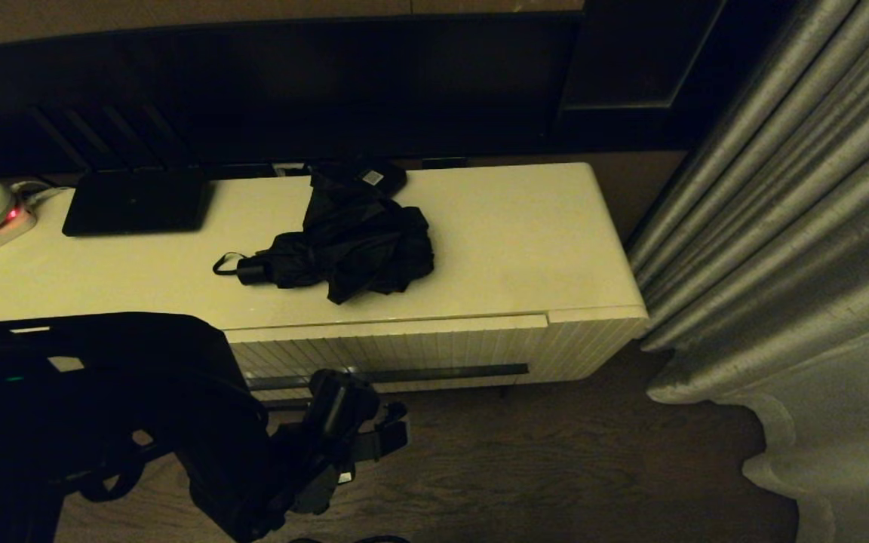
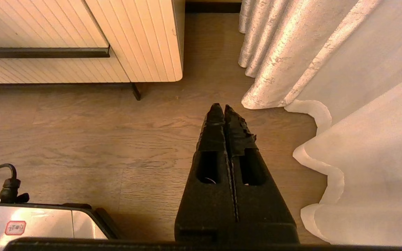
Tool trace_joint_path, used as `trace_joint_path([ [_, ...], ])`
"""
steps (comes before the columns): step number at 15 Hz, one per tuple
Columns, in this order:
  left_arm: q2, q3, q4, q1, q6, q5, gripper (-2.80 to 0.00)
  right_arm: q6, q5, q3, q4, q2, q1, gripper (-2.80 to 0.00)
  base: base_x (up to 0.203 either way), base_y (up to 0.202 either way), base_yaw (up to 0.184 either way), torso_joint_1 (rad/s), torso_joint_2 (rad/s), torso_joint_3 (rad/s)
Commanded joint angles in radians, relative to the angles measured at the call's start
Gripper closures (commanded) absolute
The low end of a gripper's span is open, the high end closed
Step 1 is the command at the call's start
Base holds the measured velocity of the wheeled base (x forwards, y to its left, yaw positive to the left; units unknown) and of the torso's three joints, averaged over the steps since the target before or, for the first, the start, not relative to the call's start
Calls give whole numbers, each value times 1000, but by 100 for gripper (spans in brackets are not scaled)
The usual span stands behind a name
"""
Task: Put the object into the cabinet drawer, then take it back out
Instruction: Open the drawer
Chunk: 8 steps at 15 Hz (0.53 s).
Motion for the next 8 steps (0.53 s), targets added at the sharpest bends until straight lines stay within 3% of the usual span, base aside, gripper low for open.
trace_joint_path([
  [1, 19, -10, -10, 3, 6, 3, -280, 0, 0, 2, 0, 0, 0, 0, 0, 0, 0, 0, 0, 0],
  [8, 62, -38, -58, 12, 6, 3, -280, 0, 0, 2, 0, 0, 0, 0, 0, 0, 0, 0, 0, 0],
])
